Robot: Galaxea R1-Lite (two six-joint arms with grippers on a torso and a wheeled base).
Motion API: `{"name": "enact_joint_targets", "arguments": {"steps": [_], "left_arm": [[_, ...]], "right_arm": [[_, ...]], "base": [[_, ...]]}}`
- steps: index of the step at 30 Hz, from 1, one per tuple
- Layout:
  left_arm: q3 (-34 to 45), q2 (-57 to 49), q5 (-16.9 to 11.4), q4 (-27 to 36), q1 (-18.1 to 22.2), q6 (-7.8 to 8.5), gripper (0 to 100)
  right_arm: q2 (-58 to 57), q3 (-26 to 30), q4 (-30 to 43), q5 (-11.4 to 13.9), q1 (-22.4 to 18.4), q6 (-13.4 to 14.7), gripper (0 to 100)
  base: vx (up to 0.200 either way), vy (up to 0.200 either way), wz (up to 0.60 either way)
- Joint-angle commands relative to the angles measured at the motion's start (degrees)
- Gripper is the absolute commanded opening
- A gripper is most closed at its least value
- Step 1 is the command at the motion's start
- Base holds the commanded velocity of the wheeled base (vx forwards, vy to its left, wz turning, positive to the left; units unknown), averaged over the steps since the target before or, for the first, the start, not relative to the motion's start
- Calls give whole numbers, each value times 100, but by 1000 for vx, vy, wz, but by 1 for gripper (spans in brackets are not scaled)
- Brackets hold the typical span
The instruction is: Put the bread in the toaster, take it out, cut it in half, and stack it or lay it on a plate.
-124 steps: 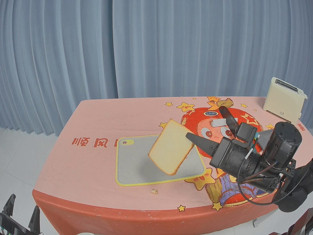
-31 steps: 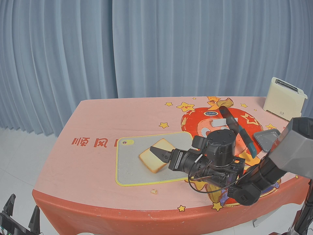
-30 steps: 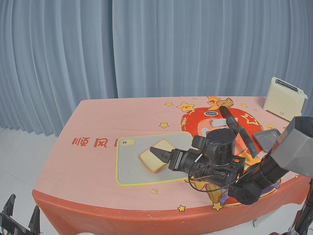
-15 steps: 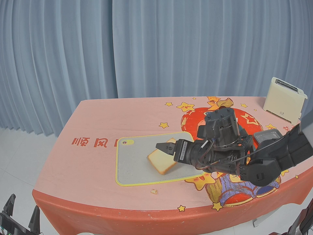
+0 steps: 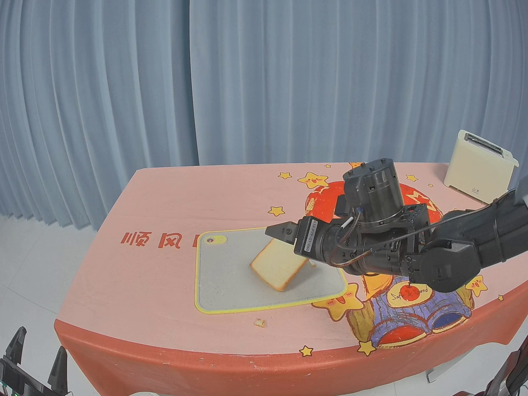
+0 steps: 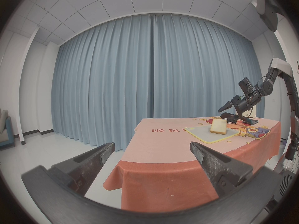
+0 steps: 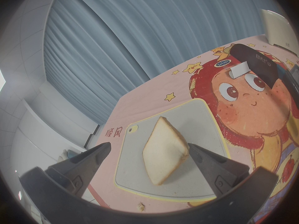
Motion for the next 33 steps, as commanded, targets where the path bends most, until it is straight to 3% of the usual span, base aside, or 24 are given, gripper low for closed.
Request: {"name": "enact_joint_targets", "arguments": {"steps": [1,5,22,33], "left_arm": [[101,2,3,-6,-4,-2,100],[101,2,3,-6,-4,-2,100],[101,2,3,-6,-4,-2,100],[101,2,3,2,-4,-2,100]], "right_arm": [[29,28,21,8,-28,1,100],[12,98,117,-1,-37,-17,100],[-217,-711,2165,60,-11,-25,100],[-410,-544,2279,-10,24,-87,100]], "base": [[0,0,0],[0,0,0],[0,0,0],[0,0,0]]}}
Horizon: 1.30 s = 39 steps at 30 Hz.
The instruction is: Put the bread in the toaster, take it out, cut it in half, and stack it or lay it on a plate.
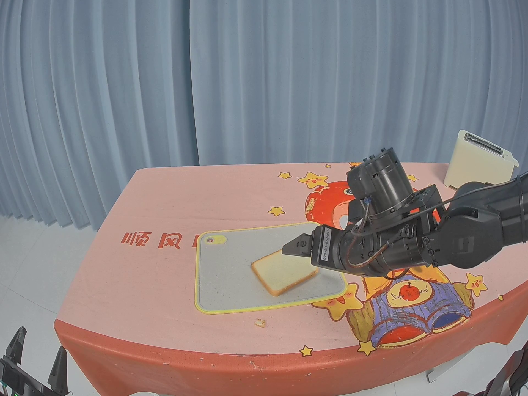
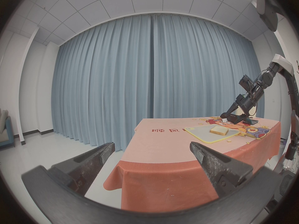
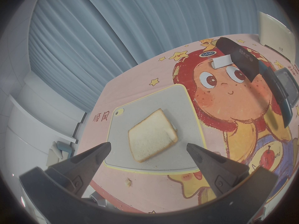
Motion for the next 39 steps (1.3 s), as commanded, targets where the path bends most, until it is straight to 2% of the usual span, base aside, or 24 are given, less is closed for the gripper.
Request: {"name": "enact_joint_targets", "arguments": {"steps": [1,4,9,12,15,18,23,26,39], "left_arm": [[101,2,2,2,1,-4,100],[101,2,2,-6,1,-4,100],[101,2,2,-6,1,-4,100],[101,2,2,2,1,-4,100],[101,2,2,-6,1,-4,100],[101,2,2,-6,1,-4,100],[101,2,2,2,1,-4,100],[101,2,2,-6,1,4,100],[101,2,2,-6,1,-4,100]], "right_arm": [[-93,129,2,-70,39,-37,100],[-418,278,-42,-272,65,-99,100],[-972,692,-121,-220,-14,-222,100],[-1121,762,-270,-272,-75,-222,100],[-1560,990,-640,-193,-181,-204,100],[-2097,1597,-1395,211,-313,-160,100],[-2721,2326,-2784,352,-541,-169,100],[-2791,2379,-3364,475,-655,-195,100],[-2817,2177,-3461,589,-664,-37,100]], "base": [[0,0,0],[0,0,0],[0,0,0],[0,0,0],[0,0,0],[0,0,0],[0,0,0],[0,0,0],[0,0,0]]}}
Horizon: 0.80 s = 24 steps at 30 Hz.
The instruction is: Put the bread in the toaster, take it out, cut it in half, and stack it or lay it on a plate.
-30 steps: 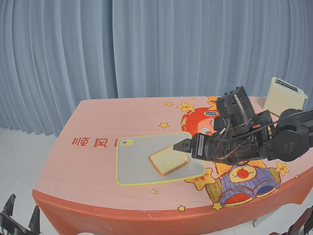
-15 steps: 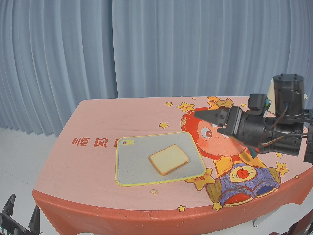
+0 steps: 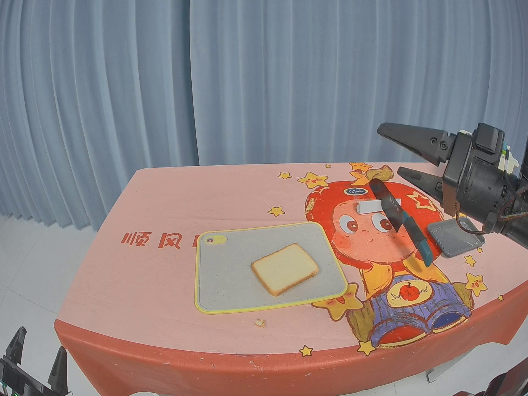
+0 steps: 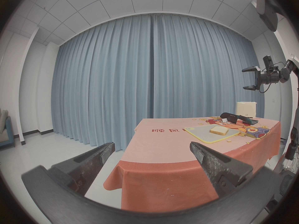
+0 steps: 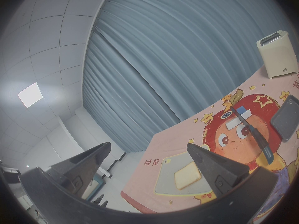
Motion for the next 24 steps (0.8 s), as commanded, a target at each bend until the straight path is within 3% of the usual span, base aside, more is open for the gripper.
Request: {"name": "enact_joint_targets", "arguments": {"steps": [1,19,24], "left_arm": [[101,2,3,2,1,-4,100],[101,2,3,2,1,-4,100],[101,2,3,-6,1,-4,100]], "right_arm": [[63,-65,1,10,7,73,100],[177,-3,-16,19,69,152,100],[318,348,-16,27,166,117,100]], "base": [[0,0,0],[0,0,0],[0,0,0]]}}
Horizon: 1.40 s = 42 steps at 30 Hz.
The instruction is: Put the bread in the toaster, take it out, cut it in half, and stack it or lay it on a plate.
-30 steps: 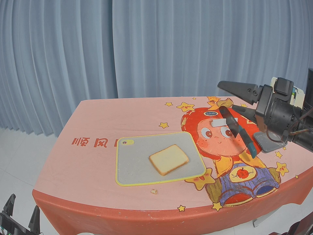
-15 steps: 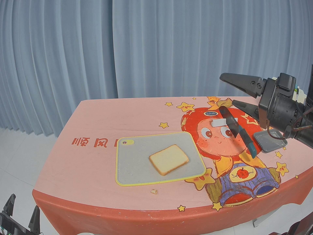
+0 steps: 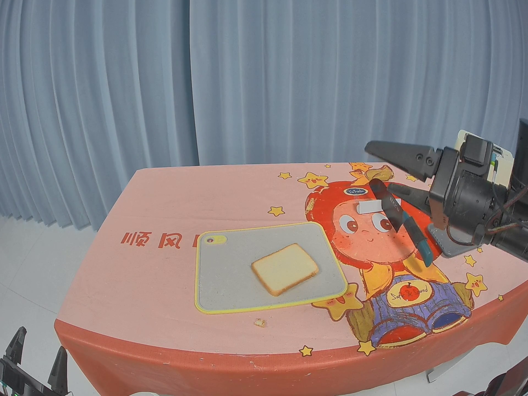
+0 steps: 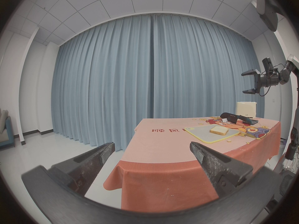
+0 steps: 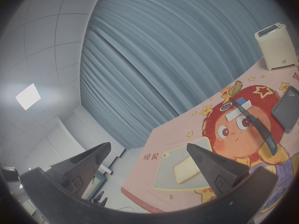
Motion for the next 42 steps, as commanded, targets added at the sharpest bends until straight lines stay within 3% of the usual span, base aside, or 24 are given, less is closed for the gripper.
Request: {"name": "enact_joint_targets", "arguments": {"steps": [1,7,11,17,21,26,27,33,39,42], "left_arm": [[101,2,2,-9,1,-2,100],[101,2,2,-9,1,-2,100],[101,2,2,-9,1,-2,100],[101,2,2,0,1,-2,100],[101,2,2,0,1,-2,100],[101,2,2,0,1,-2,100],[101,2,2,0,1,-2,100],[101,2,2,-9,1,-2,100],[101,2,2,-9,1,-2,100],[101,2,2,-9,1,-2,100]], "right_arm": [[146,234,-1,4,61,-39,100],[365,594,-1064,-13,-18,-74,100],[321,611,-1723,-13,52,128,100],[304,436,-1635,-48,43,101,100],[190,286,-1187,-57,-36,-22,100],[-65,198,-519,-66,-194,-391,100],[-162,225,-343,-75,-203,-646,100],[-215,321,210,-136,-361,-1560,100],[-144,339,386,-163,-572,-2034,100],[-136,365,439,-356,-581,-2263,100]], "base": [[0,0,0],[0,0,0],[0,0,0],[0,0,0],[0,0,0],[0,0,0],[0,0,0],[0,0,0],[0,0,0],[0,0,0]]}}
